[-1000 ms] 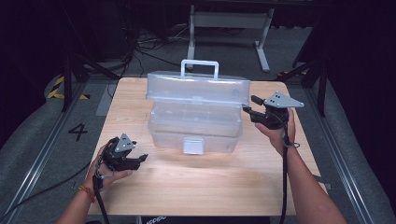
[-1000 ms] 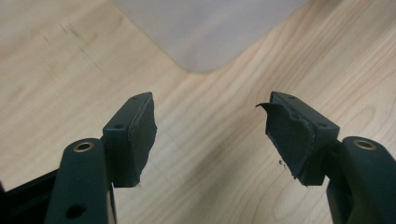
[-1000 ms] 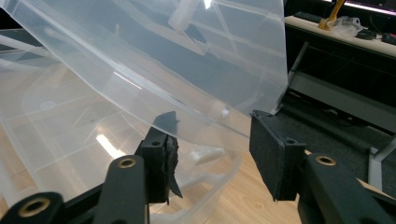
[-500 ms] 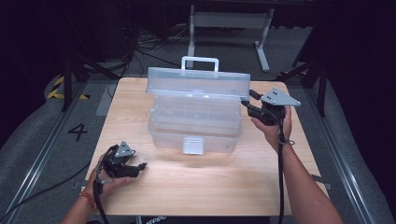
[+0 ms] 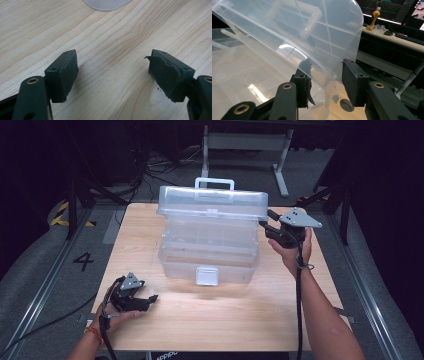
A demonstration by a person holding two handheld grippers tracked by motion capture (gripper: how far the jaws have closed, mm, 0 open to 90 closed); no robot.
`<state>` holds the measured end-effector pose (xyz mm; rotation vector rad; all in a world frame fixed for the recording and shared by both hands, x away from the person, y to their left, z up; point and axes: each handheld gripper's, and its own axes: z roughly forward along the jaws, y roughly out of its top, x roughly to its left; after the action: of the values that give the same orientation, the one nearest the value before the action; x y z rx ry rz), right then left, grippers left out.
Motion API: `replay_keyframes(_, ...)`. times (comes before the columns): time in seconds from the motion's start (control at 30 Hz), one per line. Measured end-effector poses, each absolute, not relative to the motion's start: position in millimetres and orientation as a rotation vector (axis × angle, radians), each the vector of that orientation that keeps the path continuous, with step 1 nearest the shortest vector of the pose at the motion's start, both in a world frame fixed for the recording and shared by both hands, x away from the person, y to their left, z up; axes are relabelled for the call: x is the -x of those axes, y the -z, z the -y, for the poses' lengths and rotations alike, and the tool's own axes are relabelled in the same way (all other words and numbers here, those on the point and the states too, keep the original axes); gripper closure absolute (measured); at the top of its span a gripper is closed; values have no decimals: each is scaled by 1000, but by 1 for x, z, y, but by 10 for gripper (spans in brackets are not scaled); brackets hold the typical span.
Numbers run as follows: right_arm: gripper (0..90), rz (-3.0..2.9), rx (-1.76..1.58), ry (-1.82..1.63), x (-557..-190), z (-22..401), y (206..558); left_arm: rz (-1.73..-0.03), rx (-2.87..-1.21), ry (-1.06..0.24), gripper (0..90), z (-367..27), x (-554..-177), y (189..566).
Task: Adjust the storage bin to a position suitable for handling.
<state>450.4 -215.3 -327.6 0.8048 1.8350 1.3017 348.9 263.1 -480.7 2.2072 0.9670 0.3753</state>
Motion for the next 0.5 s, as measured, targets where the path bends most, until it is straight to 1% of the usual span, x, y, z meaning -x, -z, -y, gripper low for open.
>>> replay_keyframes(0.23,614,-1831,-816,-1298,-455,215,324,-965,-2209,-371,239,-263,-349,481)
replay_keyframes(0.5,650,-1804,-828,-1284,-464,213,317,-965,-2210,-370,237,-263,-349,481)
